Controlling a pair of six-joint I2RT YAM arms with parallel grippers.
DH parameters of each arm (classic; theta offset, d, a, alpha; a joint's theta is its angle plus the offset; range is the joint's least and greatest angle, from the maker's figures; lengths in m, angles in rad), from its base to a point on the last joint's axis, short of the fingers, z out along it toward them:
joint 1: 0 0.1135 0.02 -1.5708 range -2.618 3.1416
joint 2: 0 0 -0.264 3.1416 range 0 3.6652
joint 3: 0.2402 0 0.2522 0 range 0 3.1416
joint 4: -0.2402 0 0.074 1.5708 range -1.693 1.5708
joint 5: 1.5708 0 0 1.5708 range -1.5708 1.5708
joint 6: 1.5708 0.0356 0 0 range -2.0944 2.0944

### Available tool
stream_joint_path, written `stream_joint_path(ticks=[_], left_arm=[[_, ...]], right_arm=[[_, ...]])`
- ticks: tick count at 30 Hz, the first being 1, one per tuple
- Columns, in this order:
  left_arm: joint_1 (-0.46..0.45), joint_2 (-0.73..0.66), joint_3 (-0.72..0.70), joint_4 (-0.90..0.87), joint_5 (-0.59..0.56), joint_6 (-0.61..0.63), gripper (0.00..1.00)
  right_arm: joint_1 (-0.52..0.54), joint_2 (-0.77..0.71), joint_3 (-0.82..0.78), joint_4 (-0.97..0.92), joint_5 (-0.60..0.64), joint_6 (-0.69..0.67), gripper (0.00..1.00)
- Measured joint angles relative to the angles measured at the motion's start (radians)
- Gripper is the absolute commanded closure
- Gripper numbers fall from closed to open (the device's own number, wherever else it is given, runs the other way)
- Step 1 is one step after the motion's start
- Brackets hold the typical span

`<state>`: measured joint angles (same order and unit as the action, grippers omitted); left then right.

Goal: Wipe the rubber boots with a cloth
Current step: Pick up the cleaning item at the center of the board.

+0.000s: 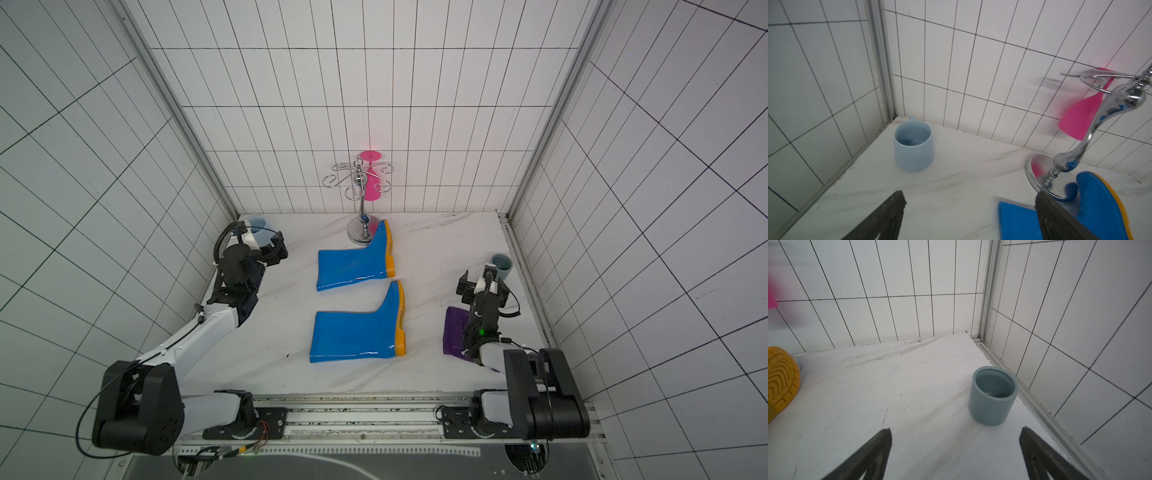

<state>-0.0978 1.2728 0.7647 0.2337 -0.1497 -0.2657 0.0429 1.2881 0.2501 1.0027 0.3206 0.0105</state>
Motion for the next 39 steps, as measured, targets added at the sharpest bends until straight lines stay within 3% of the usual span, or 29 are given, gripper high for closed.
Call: stream_joint_path(ticks=[11, 25, 33, 39], left_arm=[[0.000, -0.087, 0.011, -0.528, 0.188, -0.177, 0.03], [-0.018, -0.259, -0.132, -0.681, 0.316, -0.262, 0.08], [-0.224, -0.295, -0.158, -0.746, 0.309, -0.311, 0.30], [-0.284, -0.340, -0.257, -0.768, 0.301, -0.374, 0.45]], right_arm=[[0.132, -0.198, 0.254, -0.533, 0.062, 0.104, 0.01], [0.161, -0.251, 0.451, -1.295, -0.019, 0.319, 0.01], [0.162, -0.269, 0.459, -1.462, -0.086, 0.385, 0.09], [0.162, -0.274, 0.459, -1.483, -0.146, 0.405, 0.10]])
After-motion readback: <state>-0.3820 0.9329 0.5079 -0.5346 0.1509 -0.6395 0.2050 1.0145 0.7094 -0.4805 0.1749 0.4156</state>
